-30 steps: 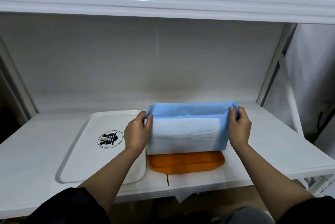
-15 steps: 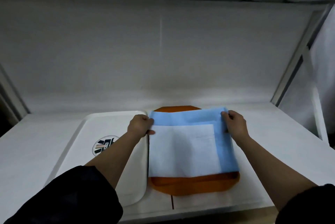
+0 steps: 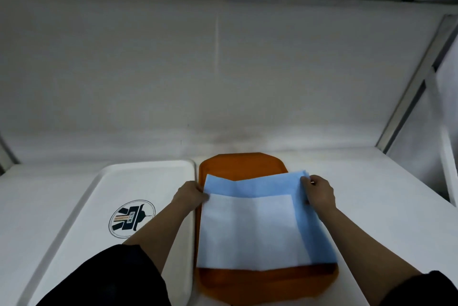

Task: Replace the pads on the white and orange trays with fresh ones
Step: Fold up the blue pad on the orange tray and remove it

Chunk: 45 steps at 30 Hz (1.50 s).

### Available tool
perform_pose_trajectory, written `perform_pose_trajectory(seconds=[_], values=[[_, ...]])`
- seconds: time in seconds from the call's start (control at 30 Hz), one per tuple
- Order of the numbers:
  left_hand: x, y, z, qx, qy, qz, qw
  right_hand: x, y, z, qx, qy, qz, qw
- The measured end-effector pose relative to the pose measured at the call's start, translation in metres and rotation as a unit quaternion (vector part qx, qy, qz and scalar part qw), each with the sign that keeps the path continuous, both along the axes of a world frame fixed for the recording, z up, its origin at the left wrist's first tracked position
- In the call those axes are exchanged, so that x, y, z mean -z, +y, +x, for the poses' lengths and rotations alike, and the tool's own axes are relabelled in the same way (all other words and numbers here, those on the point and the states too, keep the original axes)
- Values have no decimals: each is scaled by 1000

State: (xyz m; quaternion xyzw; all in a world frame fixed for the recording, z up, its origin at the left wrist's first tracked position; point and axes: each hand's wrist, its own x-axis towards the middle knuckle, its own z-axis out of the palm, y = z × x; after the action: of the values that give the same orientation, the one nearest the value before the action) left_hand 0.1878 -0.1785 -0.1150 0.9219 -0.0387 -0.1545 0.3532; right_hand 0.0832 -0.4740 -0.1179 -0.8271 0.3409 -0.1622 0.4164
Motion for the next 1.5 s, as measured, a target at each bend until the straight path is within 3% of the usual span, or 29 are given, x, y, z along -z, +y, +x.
perform_pose_trajectory(seconds=[0.17,0.37,0.53,0.77,0.97,1.1,1.17,1.27,1.33,1.5], values=[[12,2,-12,36,-14,84,996,8,3,-6,-52,79,-17,995],[22,-6,-35,98,-126,187,969,16,13,-19,-107,131,-125,978],[36,-9,-46,88,-258,171,947,17,15,-30,-66,68,-139,986],[62,-7,-52,98,-316,249,910,19,19,-26,-57,65,-118,989],[65,-8,-64,130,-229,285,922,25,20,-26,-72,16,-112,991],[63,-11,-69,114,-243,303,914,37,32,-28,-56,41,-315,947],[61,-18,-72,121,-292,271,909,49,50,-31,-152,58,-329,930],[61,-41,-86,234,-246,207,918,73,83,-33,-277,86,-338,895],[61,-52,-96,288,-215,185,915,75,94,-37,-311,138,-336,878],[73,-36,-100,305,-204,199,909,74,70,-41,-336,168,-323,869]])
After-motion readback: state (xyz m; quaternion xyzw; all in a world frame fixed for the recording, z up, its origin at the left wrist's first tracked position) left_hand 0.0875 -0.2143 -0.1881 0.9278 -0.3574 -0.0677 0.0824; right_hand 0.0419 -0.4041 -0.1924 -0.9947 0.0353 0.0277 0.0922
